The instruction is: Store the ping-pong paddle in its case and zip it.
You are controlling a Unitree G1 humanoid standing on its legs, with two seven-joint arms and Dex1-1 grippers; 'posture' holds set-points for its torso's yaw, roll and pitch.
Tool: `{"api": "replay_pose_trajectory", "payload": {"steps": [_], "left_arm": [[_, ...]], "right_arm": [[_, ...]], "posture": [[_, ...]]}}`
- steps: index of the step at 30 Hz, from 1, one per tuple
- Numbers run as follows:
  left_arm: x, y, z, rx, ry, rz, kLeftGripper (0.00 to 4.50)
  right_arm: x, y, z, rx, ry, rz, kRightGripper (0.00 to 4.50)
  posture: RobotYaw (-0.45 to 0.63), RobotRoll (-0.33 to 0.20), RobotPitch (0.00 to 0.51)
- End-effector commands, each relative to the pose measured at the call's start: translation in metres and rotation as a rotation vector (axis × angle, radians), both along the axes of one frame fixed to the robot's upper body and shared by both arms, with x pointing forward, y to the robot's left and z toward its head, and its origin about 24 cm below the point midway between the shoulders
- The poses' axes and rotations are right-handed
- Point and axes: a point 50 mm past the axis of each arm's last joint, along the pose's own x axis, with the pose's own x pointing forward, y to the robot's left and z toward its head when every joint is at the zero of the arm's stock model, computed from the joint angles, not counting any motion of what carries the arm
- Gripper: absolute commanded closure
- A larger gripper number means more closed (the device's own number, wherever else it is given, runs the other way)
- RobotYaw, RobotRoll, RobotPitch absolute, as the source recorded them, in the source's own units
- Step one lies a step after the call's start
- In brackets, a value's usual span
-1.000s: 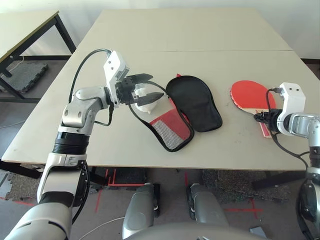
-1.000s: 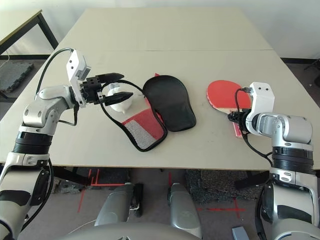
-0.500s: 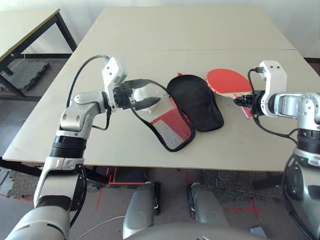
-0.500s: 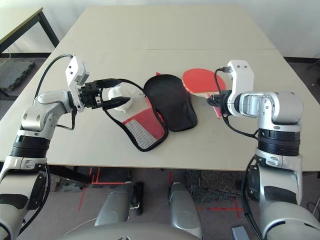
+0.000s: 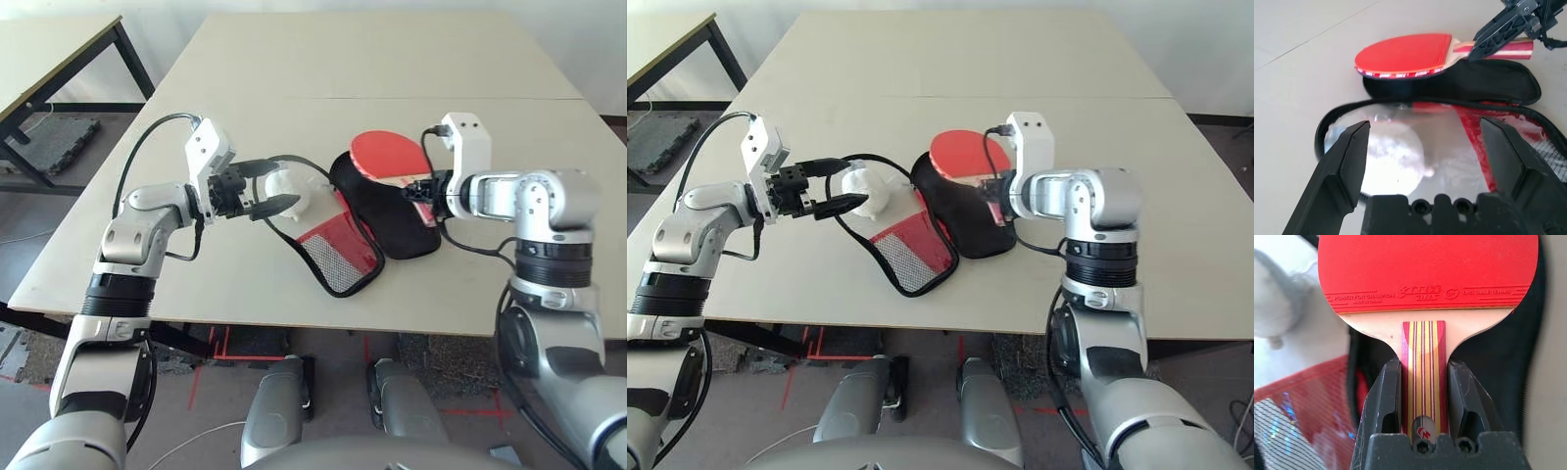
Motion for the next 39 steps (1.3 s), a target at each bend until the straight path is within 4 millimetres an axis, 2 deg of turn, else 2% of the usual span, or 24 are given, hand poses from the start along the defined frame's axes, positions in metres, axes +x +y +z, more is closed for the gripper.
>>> {"api": "replay_pose_trajectory", "payload": {"steps": [1, 9, 21, 39], "left_arm": [[-0.004, 0.004, 0.002, 0.002, -0.007, 0.018, 0.00], [-0.007, 0.006, 0.002, -0.003, -0.004, 0.038, 0.00], [-0.003, 0.001, 0.001, -0.009, -0.001, 0.025, 0.00], [-0.003, 0.000, 0.000, -0.003, 0.006, 0.014, 0.00]], "right_arm": [[0.003, 0.008, -0.003, -0.013, -0.016, -0.011, 3.32], [-0.002, 0.014, -0.016, -0.073, -0.025, -0.040, 3.32], [-0.010, 0.000, -0.013, -0.085, -0.029, -0.109, 3.33], [-0.016, -0.004, -0.027, -0.094, 0.016, -0.130, 3.33]], "posture": [[0.17, 0.000, 0.108], [0.17, 0.000, 0.109], [0.14, 0.000, 0.112], [0.13, 0.000, 0.115]]}}
